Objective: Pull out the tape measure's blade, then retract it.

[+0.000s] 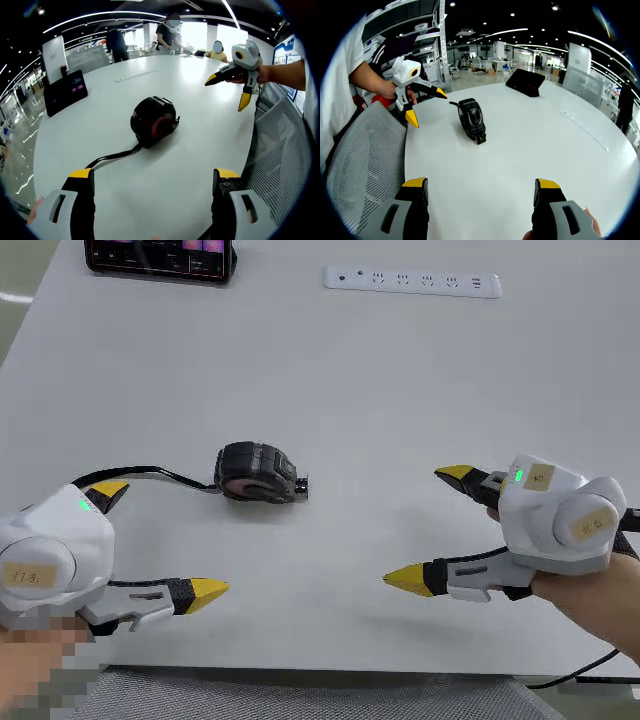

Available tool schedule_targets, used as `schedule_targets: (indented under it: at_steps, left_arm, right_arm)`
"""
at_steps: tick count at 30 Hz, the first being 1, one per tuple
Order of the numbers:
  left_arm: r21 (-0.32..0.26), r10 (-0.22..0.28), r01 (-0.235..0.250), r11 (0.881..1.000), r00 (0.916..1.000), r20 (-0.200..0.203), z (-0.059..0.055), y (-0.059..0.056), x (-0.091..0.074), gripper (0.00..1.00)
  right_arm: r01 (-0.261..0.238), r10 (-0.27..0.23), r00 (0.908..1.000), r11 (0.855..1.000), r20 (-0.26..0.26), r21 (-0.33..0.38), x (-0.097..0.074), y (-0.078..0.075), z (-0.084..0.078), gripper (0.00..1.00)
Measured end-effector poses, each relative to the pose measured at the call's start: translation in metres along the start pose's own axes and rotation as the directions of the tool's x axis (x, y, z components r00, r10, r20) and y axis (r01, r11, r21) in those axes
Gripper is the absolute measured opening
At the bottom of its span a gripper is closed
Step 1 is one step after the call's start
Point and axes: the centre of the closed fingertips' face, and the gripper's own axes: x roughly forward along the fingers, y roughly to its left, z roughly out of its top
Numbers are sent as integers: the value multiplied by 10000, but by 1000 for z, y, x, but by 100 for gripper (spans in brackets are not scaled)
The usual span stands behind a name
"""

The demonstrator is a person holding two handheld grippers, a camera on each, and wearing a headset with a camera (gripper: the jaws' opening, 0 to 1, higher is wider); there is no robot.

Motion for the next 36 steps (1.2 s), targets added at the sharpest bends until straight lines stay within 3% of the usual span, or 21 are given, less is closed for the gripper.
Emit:
schedule_targets:
  at_steps: [5,16,28,36]
  left_arm:
    - [-67,2,-3,10000,10000,-80,-3,4,-4,97]
    - [-29,-189,190,9998,9997,129,-4,2,-16,99]
    - [-18,-179,180,9998,9997,179,-6,5,-26,99]
    - [47,-401,400,9992,9989,247,-6,1,-31,99]
  right_arm:
    - [134,-135,9999,9998,75,110,-7,-1,-2,88]
    - [338,-346,9992,9984,183,443,-21,-1,-8,89]
    - [526,-530,9986,9960,40,726,-35,3,-19,90]
    - [677,-689,9976,9935,95,915,-42,4,-23,93]
